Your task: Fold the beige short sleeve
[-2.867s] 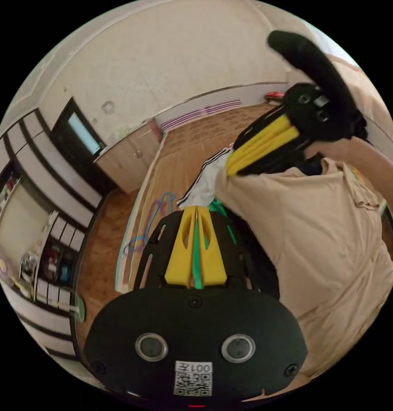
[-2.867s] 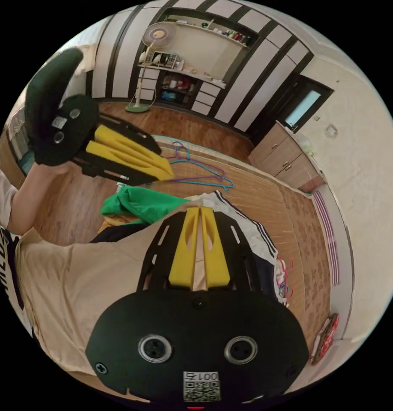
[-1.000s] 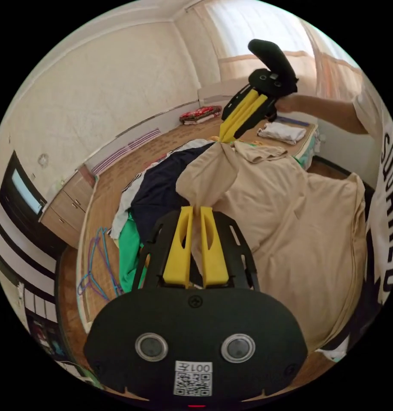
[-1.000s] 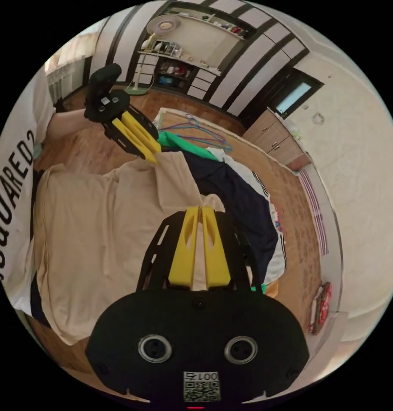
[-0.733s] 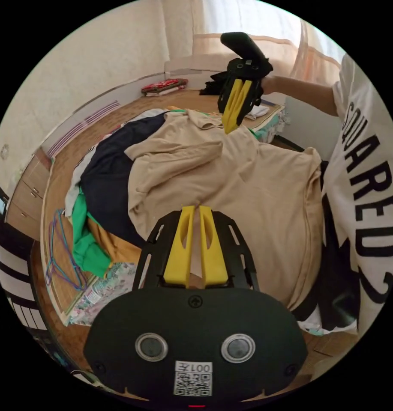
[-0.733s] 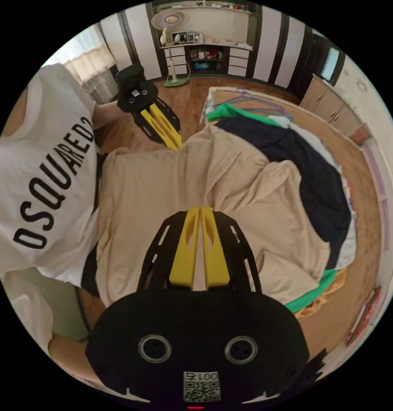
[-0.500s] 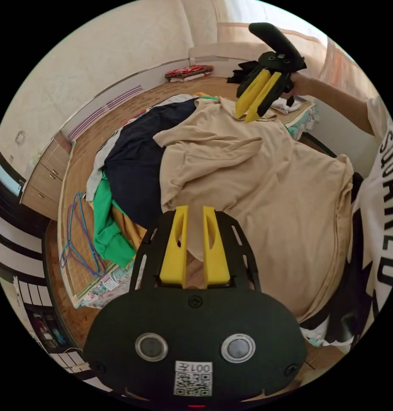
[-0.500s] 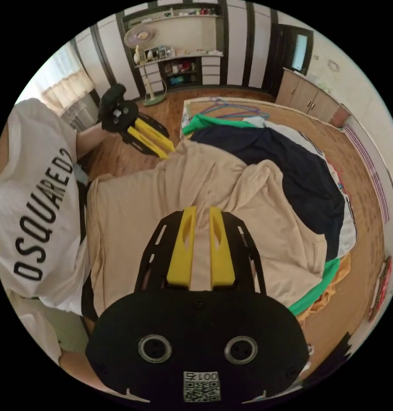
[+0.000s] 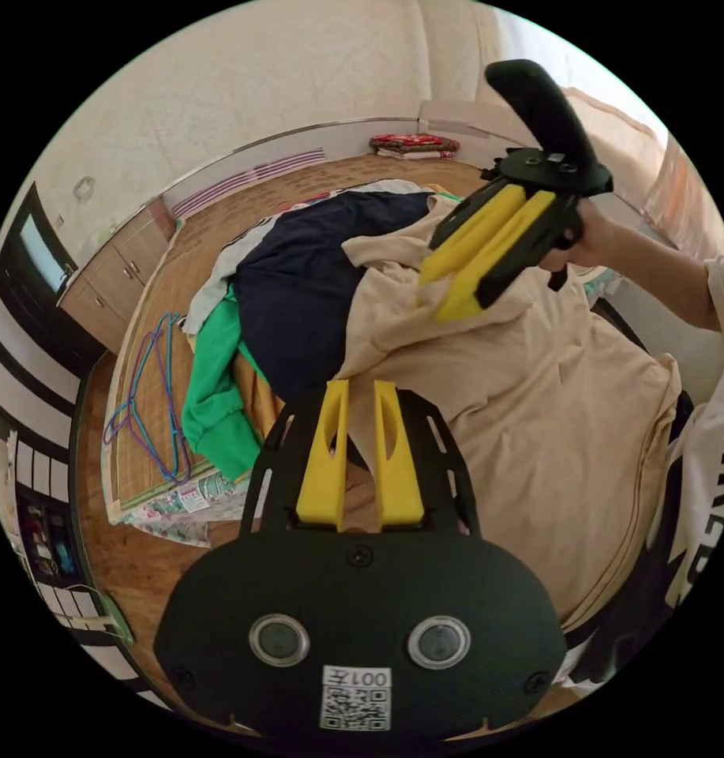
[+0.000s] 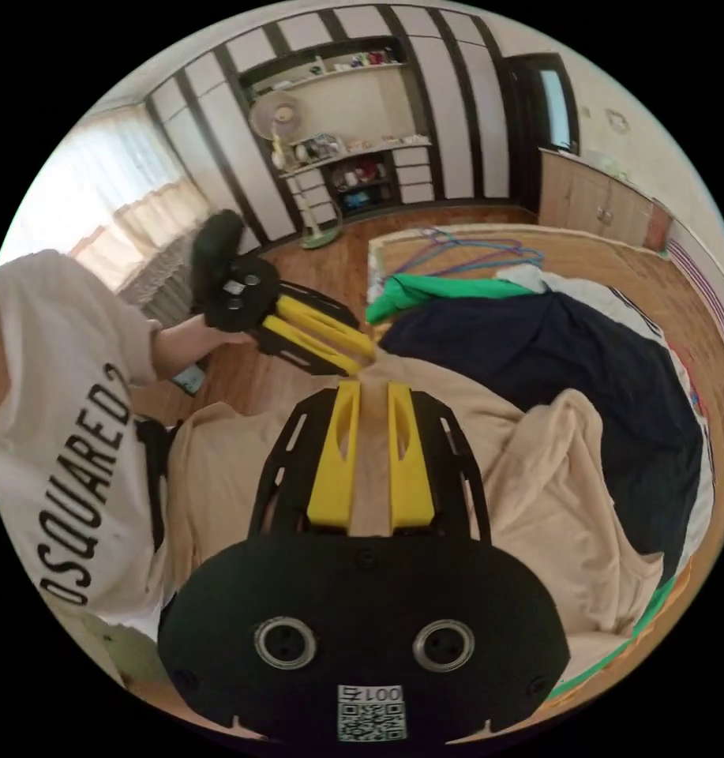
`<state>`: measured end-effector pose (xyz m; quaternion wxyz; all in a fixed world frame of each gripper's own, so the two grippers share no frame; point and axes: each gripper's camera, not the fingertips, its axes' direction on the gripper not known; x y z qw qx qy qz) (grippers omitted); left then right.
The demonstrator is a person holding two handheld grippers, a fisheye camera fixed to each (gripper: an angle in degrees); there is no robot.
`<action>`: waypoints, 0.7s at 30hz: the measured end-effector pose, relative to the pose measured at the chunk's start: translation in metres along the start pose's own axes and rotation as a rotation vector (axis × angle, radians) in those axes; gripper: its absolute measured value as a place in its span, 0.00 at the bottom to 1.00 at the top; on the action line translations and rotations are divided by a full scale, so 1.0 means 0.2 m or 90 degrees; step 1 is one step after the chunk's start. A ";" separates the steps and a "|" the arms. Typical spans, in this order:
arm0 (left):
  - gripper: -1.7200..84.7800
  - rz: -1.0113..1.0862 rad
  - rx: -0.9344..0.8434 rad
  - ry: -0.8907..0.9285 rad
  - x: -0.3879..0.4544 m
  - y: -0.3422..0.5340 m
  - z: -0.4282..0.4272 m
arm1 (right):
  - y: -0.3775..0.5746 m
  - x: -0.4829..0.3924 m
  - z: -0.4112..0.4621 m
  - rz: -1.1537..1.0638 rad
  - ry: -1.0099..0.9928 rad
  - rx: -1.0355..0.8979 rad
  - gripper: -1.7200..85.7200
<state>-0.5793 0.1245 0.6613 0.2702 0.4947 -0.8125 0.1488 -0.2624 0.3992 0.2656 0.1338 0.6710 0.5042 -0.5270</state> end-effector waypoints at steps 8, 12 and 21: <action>0.05 -0.014 0.000 0.002 0.01 0.06 -0.03 | 0.03 -0.30 0.03 -0.122 -0.160 -0.128 0.07; 0.06 -0.002 0.026 -0.011 0.04 0.06 -0.08 | 0.07 -0.25 -0.09 -0.058 0.001 -0.115 0.10; 0.12 0.173 0.046 -0.092 0.13 0.00 0.03 | 0.04 0.23 -0.21 0.209 0.176 -0.055 0.16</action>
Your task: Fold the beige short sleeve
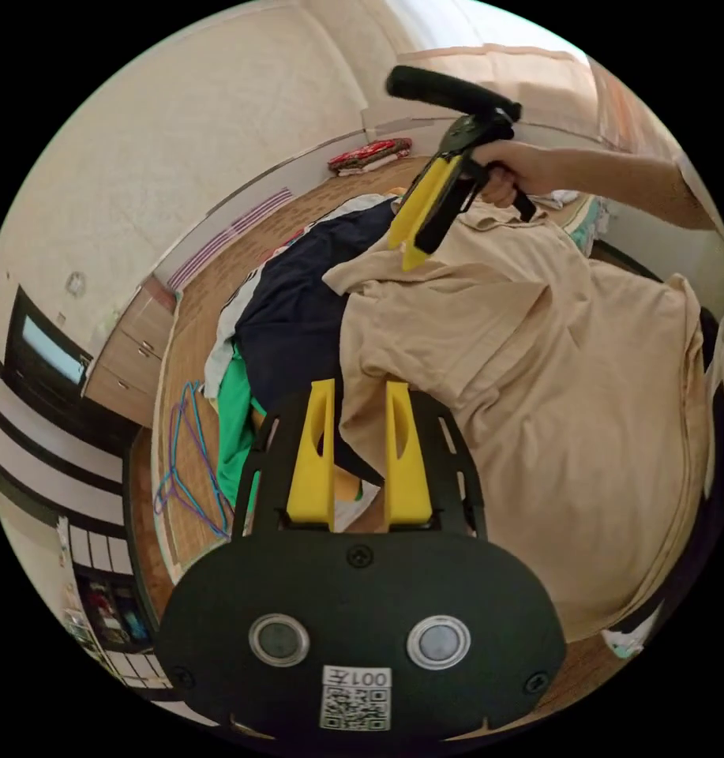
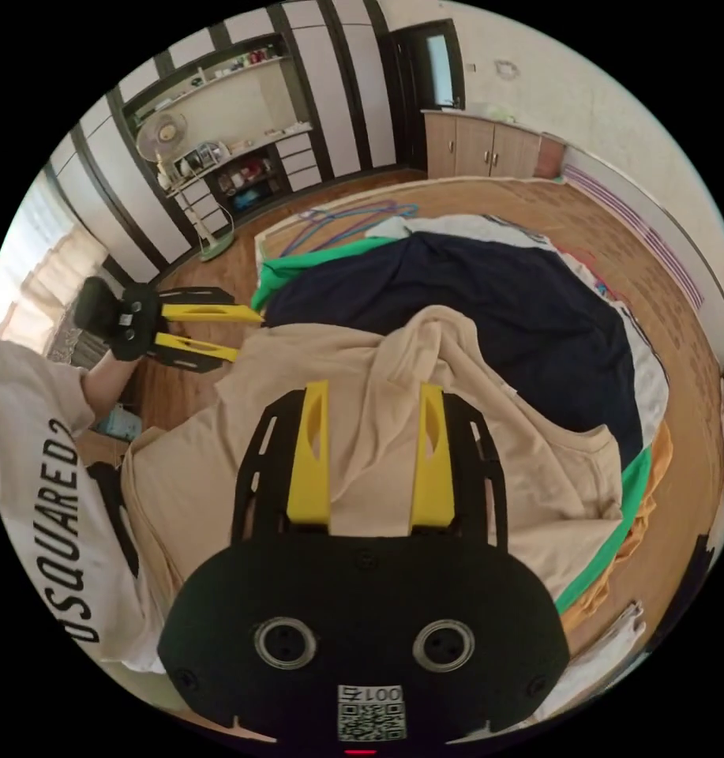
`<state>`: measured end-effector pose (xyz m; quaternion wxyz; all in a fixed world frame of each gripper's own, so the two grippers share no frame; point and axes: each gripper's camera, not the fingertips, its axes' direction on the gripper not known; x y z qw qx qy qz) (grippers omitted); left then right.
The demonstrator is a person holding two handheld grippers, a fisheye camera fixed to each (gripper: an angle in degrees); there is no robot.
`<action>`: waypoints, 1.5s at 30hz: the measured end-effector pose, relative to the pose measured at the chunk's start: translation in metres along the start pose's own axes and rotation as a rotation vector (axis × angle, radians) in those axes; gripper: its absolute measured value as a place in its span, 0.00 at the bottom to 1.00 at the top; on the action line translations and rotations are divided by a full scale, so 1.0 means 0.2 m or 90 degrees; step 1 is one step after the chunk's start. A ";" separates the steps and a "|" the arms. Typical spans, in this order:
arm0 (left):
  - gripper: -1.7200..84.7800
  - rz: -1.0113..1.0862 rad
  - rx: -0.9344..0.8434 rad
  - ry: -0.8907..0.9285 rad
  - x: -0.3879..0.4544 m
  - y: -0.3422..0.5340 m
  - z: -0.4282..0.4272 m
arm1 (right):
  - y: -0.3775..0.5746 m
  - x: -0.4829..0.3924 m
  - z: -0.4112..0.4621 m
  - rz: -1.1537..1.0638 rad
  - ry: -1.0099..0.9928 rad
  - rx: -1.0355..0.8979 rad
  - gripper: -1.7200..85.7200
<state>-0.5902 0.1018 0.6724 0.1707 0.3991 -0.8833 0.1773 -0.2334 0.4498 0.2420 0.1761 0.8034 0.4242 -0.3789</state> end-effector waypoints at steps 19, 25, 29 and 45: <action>0.01 -0.293 0.076 0.099 -0.33 0.22 0.05 | -0.79 0.30 -0.10 0.112 -0.071 0.096 0.04; 0.01 -0.364 0.066 0.132 -0.39 0.30 0.12 | -1.13 0.37 0.08 0.084 -0.077 -0.097 0.06; 0.03 -0.346 0.039 0.078 -0.39 0.27 0.11 | -1.27 0.35 0.03 0.037 -0.032 -0.155 0.10; 0.08 -0.138 0.018 0.047 -0.34 0.03 0.10 | -1.30 0.32 -0.55 0.040 0.057 0.005 0.12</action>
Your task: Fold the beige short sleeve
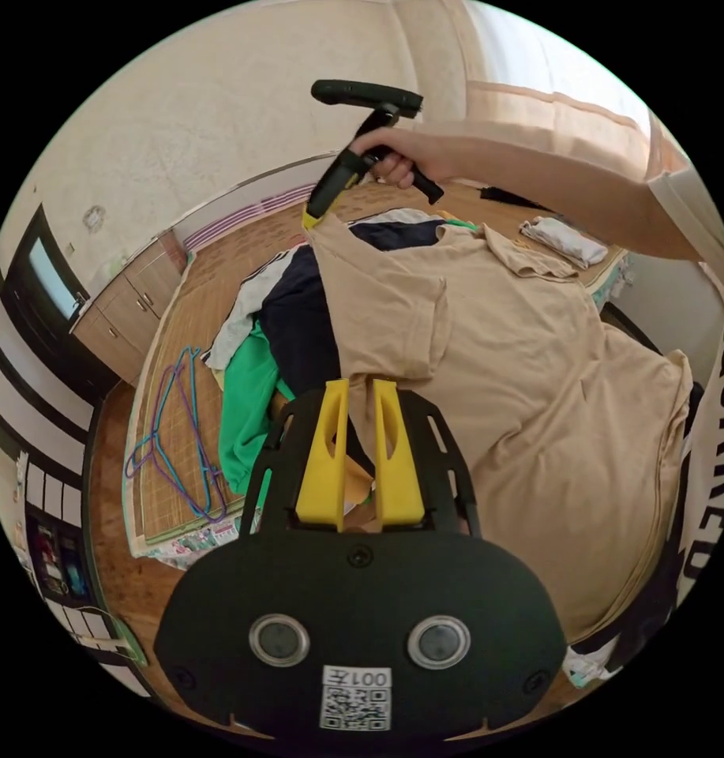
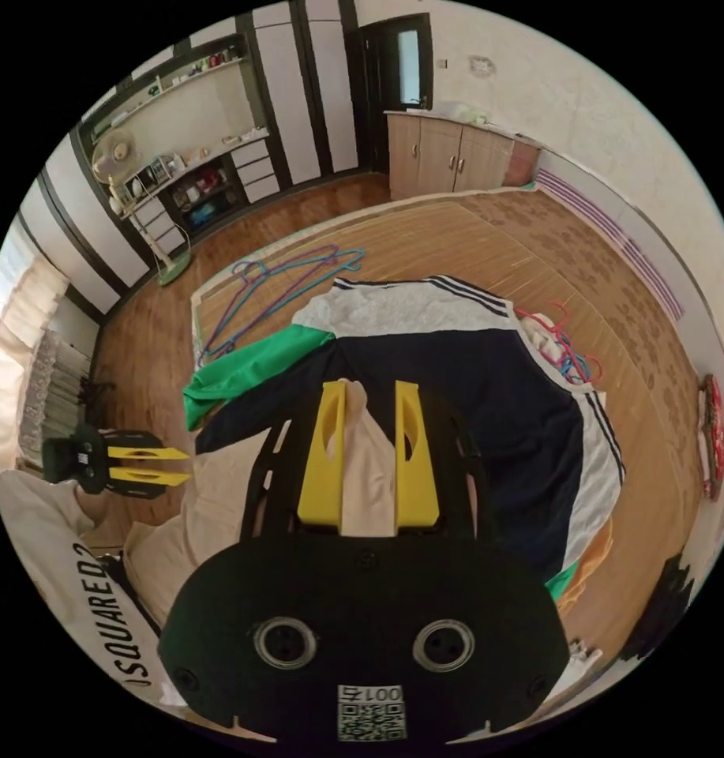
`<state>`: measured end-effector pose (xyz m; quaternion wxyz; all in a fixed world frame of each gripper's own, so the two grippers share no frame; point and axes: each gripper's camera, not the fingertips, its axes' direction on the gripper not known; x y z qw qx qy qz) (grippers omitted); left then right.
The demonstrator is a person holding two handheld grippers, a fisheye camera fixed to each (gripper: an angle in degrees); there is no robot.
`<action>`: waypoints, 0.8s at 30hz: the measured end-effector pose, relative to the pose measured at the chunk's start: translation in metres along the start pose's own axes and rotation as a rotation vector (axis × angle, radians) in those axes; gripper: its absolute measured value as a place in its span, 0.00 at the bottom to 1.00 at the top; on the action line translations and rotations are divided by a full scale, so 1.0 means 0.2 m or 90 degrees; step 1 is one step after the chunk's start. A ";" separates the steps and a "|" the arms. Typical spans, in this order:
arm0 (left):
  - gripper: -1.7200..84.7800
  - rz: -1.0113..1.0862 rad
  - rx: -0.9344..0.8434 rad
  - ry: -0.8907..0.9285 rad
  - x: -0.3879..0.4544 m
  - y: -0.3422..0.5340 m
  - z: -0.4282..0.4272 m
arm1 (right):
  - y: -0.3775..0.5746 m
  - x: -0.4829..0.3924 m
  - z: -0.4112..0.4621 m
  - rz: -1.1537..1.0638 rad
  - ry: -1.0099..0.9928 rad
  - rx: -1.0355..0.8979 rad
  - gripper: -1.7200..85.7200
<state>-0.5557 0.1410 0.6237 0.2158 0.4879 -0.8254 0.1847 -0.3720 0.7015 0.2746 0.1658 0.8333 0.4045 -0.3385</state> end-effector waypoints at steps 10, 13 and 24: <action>0.08 0.016 -0.052 -0.020 0.04 -0.05 0.10 | -0.29 0.13 -0.10 -0.062 -0.171 -0.189 0.05; 0.08 0.020 -0.052 -0.024 0.05 -0.06 0.10 | -0.31 0.20 -0.15 -0.056 -0.177 -0.198 0.04; 0.10 0.020 0.011 -0.088 0.07 -0.08 0.05 | -0.26 0.13 -0.11 -0.087 -0.085 -0.128 0.10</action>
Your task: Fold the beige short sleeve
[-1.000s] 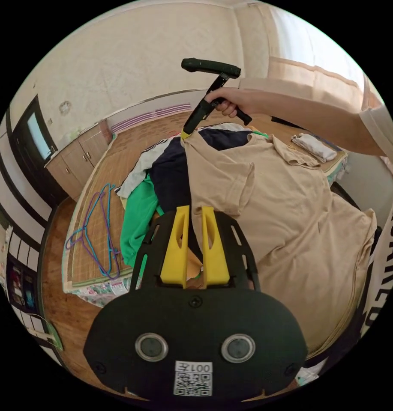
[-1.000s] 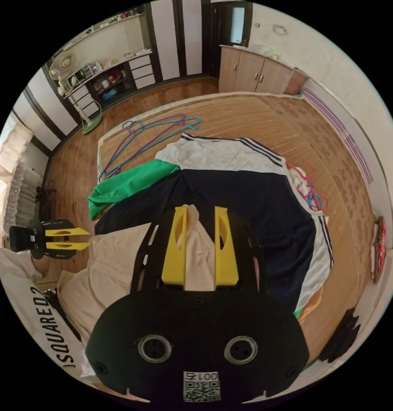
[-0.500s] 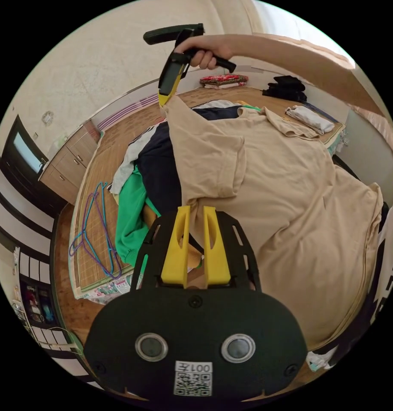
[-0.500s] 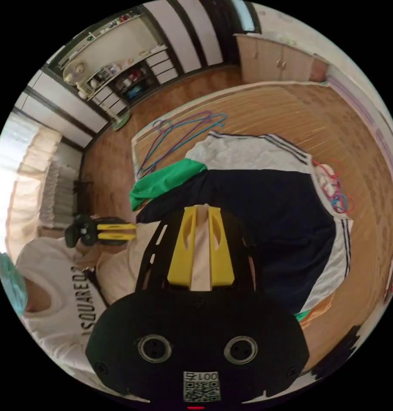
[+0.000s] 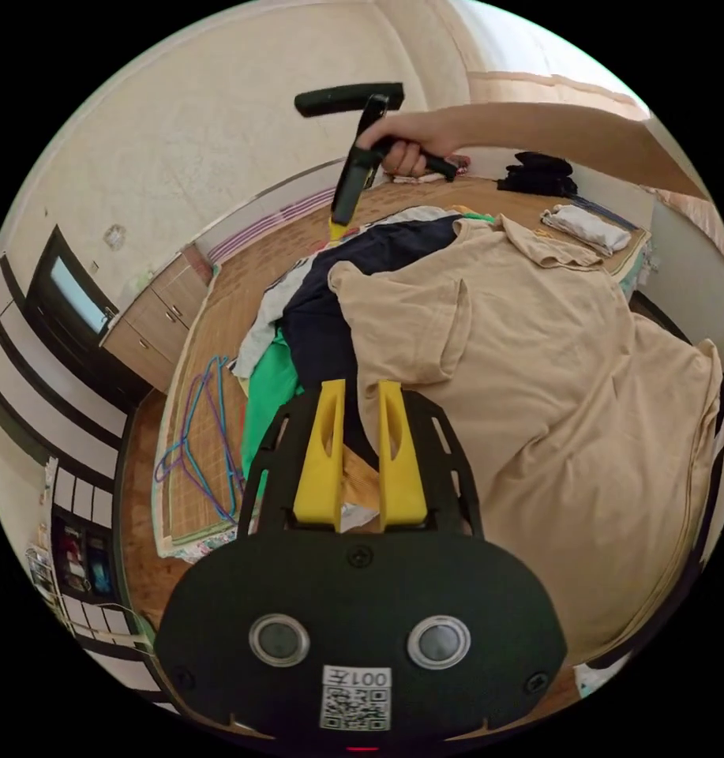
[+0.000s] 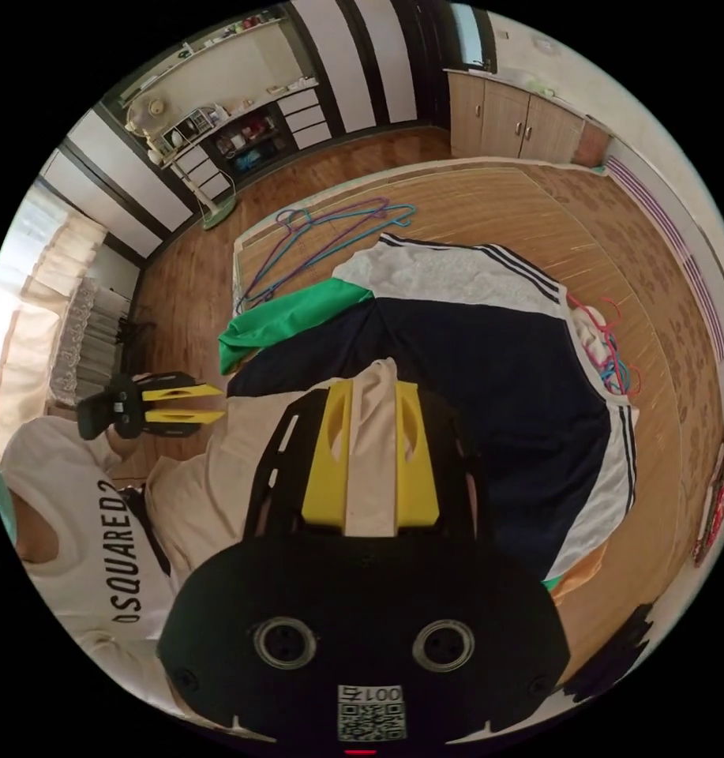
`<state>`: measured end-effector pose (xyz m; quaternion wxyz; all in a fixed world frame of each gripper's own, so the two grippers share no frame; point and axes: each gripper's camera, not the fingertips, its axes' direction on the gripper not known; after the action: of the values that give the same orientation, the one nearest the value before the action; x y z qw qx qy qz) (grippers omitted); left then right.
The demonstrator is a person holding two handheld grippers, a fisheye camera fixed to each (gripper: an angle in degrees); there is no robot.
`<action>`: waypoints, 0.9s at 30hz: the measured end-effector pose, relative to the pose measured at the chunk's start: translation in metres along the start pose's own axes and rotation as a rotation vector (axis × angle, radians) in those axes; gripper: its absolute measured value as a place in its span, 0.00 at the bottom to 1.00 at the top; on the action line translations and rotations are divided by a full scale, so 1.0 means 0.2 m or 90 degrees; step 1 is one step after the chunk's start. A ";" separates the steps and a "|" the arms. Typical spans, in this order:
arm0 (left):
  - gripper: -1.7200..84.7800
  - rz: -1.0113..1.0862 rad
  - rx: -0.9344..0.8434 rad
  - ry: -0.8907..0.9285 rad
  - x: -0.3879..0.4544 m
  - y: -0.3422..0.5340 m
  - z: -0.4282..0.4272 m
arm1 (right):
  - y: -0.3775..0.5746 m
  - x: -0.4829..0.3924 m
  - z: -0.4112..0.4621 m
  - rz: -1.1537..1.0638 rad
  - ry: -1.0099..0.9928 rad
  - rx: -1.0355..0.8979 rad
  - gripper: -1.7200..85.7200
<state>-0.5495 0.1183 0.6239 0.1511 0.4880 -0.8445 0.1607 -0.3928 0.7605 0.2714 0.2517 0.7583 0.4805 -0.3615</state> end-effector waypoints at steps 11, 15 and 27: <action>0.03 0.086 -0.040 0.033 0.04 -0.03 0.15 | -0.14 0.10 0.30 0.072 0.049 -0.082 0.04; 0.02 -0.003 0.008 0.018 -0.06 0.04 0.05 | -0.08 0.22 0.13 0.130 -0.062 0.037 0.03; 0.01 -0.072 0.010 0.024 -0.05 0.20 0.08 | -0.05 0.26 0.08 0.107 -0.083 0.083 0.08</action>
<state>-0.5818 0.1383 0.6013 0.1717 0.5329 -0.8114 0.1679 -0.3924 0.7803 0.2202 0.2623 0.7853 0.3736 -0.4182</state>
